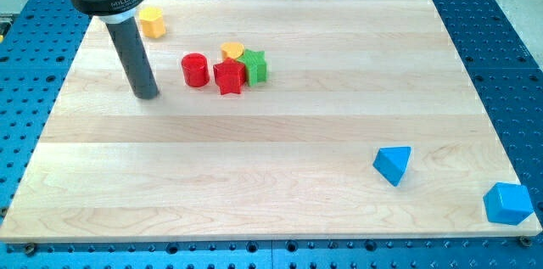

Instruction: Put the hexagon and green circle into the group of blocks

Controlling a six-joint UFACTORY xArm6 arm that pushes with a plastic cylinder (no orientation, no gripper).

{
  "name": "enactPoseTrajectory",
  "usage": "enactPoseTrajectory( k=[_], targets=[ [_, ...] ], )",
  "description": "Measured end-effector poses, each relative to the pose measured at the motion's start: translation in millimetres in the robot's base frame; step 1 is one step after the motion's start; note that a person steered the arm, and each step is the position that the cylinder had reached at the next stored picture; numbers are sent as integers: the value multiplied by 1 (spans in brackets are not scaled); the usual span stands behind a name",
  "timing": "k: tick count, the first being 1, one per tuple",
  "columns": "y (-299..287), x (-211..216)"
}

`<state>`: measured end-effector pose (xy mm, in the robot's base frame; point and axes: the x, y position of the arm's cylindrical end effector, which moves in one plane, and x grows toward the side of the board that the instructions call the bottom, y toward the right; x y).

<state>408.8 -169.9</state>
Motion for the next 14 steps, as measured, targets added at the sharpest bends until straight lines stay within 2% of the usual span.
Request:
enactPoseTrajectory(
  k=[2,3,5,6,8,10,11,12,14],
  targets=[
    [67,-17],
    [24,-17],
    [-111,-12],
    [-135,-13],
    [-134,-15],
    [-125,-39],
    [-116,-87],
    [-77,-110],
    [-66,-152]
  ],
)
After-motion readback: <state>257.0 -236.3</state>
